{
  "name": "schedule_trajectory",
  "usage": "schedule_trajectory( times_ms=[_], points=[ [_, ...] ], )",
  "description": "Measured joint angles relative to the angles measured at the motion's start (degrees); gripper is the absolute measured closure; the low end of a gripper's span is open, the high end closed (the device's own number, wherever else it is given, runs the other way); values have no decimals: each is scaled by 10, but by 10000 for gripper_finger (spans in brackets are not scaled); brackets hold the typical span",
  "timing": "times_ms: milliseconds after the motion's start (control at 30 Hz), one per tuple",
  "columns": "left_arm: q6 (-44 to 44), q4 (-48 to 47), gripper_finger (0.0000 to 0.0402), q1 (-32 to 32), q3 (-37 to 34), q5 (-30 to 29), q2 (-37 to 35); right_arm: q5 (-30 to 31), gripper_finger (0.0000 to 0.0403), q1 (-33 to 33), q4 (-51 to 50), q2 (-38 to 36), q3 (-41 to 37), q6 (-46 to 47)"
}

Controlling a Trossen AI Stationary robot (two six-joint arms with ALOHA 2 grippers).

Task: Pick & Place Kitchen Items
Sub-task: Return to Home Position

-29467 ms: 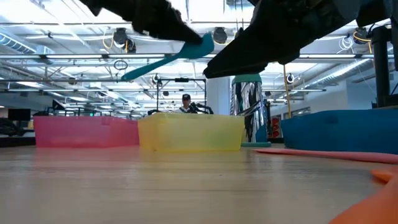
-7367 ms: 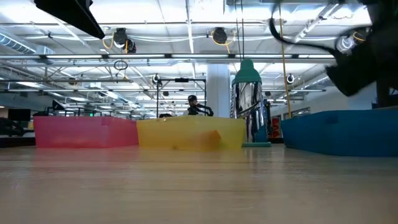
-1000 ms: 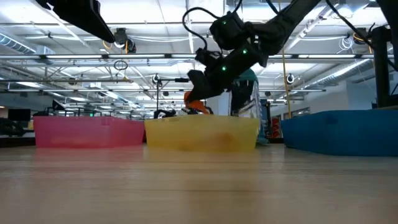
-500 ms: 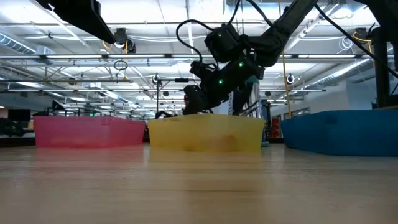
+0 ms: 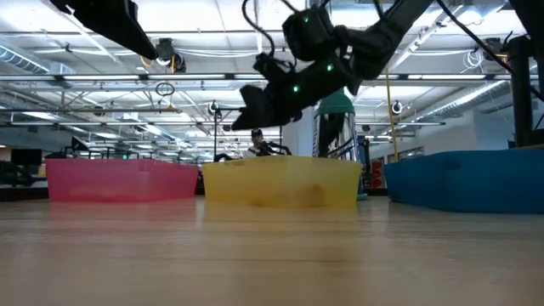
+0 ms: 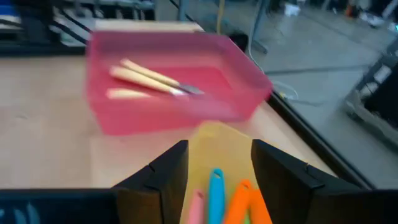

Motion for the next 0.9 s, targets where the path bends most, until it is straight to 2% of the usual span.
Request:
schedule_trajectory(
  times_ms=[367,533,733,900],
  points=[
    [18,-1,256,0,0,36,0,0,252,101,-67,-97,0,-69],
    [-16,8,256,-1,0,42,-8,0,253,150,-166,-160,1,-35],
    [-18,5,256,-2,0,41,-59,-1,253,203,-280,-227,0,-2],
    [23,3,256,1,0,40,-128,-1,250,234,-313,-266,0,37]
  ],
)
